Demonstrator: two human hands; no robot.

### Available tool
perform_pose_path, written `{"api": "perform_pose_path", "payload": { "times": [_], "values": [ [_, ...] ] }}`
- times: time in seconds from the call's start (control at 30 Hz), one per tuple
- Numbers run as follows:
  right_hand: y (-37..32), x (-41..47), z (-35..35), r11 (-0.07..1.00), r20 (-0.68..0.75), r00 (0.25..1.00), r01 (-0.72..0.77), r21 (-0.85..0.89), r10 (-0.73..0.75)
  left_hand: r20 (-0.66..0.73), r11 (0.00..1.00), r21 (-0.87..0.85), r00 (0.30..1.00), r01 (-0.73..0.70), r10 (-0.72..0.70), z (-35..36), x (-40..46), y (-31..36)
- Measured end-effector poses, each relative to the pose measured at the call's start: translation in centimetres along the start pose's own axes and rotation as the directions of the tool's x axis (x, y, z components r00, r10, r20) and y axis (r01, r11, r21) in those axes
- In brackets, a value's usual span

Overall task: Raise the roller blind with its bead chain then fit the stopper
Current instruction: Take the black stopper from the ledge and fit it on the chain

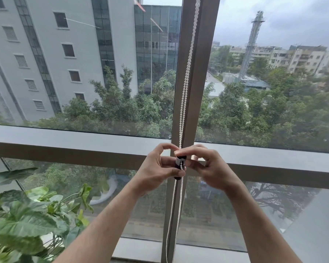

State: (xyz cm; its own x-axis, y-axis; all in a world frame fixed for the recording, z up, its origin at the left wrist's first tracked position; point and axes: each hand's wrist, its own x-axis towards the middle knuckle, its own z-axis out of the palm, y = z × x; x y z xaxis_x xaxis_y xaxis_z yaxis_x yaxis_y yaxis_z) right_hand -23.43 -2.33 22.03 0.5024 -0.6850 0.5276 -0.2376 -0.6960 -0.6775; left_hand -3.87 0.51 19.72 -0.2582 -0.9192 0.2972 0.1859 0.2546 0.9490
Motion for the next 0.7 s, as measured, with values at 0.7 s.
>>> {"api": "perform_pose_path", "payload": {
  "times": [0.7],
  "values": [
    [-1.1,0.5,-0.2,0.974,0.150,0.989,0.038,-0.222,-0.004,-0.043,0.997,0.080,0.999,-0.002,0.005,-0.2,-0.2,-0.7]
  ]
}}
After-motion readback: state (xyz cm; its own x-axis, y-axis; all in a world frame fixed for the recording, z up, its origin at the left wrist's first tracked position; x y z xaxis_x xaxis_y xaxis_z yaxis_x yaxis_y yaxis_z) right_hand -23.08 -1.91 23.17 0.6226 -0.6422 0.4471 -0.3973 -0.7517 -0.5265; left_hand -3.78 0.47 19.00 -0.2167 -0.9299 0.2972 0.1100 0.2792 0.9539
